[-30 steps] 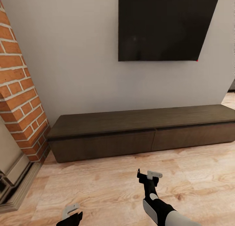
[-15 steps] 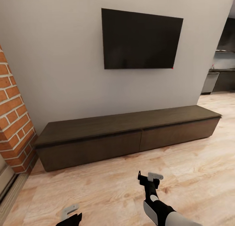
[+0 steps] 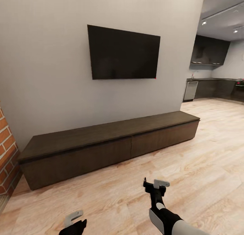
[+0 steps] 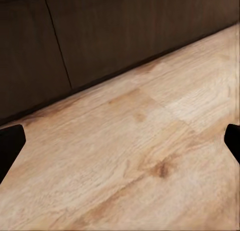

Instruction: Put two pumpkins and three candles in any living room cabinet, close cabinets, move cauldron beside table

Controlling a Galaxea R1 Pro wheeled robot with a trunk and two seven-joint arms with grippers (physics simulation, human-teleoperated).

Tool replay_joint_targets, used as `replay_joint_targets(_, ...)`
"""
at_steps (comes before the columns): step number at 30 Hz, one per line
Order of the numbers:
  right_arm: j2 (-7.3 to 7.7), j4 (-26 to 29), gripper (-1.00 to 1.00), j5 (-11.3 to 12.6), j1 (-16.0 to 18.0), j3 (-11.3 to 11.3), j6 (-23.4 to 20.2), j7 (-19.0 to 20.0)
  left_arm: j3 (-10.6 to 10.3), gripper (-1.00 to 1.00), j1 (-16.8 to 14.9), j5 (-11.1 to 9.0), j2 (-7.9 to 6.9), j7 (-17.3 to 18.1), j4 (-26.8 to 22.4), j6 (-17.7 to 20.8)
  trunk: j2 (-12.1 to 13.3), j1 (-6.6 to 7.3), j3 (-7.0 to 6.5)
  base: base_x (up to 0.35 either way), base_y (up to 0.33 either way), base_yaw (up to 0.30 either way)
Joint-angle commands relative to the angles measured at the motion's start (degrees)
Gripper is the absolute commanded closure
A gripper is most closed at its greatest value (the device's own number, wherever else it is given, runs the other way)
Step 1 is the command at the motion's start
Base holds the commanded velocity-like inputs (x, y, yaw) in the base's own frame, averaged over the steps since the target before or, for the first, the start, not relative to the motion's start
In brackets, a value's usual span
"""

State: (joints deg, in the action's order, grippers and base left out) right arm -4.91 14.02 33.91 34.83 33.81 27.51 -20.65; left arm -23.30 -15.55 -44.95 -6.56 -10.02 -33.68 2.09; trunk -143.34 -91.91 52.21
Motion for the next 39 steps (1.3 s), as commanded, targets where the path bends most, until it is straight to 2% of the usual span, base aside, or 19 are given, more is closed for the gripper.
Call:
replay_joint_targets(1,-0.01,0.0,-1.00,0.4,0.1,0.5,0.2,-0.3,-0.4,-1.00,0.0,-0.4,0.05,-0.5,-0.6,0.1,0.0,0.04,-0.17,-0.007,0.000,-0.288)
replay_joint_targets(7,-0.07,-0.1,-1.00,0.4,0.1,0.5,0.1,-0.3,-0.6,-1.00,0.0,-0.2,1.90,-0.6,-1.1,-0.2,0.1,0.19,-1.50,-0.002,0.000,-0.288)
replay_joint_targets(9,0.06,-0.1,-1.00,0.4,0.1,0.4,0.1,-0.3,-0.6,-1.00,0.0,-0.2,2.05,-0.6,-1.0,-0.4,0.1,0.26,-1.93,0.000,0.000,-0.288)
replay_joint_targets(20,0.15,-0.1,-1.00,0.9,0.1,0.3,0.0,-0.4,-0.5,-1.00,0.0,-0.1,2.17,-0.5,-0.7,-0.9,4.5,2.68,-3.91,0.000,0.000,-0.288)
replay_joint_targets(22,0.16,-0.2,-1.00,3.6,0.1,0.2,-0.1,-0.5,-0.5,-1.00,0.0,0.1,2.17,-0.5,-0.7,-0.9,5.3,3.12,-4.27,0.000,0.000,-0.266)
replay_joint_targets(26,0.23,-0.2,-1.00,14.1,0.1,0.3,-3.8,-0.2,-0.6,-1.00,0.0,0.2,2.21,-0.5,-0.7,-0.9,7.0,4.00,-4.85,0.000,0.000,-0.101)
replay_joint_targets(28,0.25,-0.2,-1.00,17.0,0.1,0.4,-6.1,0.5,-0.7,-1.00,0.0,0.2,2.22,-0.5,-0.6,-0.9,7.8,4.43,-5.06,0.000,0.000,-0.024)
replay_joint_targets(32,0.34,-0.2,-1.00,19.1,0.1,0.4,-7.8,3.2,-0.9,-1.00,0.0,0.2,2.25,-0.5,-0.6,-0.9,9.4,5.31,-5.42,0.000,0.000,-0.007)
replay_joint_targets(39,0.34,-0.2,-1.00,19.5,0.1,0.4,-8.2,4.4,-0.9,-1.00,0.0,-0.3,2.29,-0.5,0.6,-0.9,12.2,6.85,-6.03,0.000,0.000,-0.001)
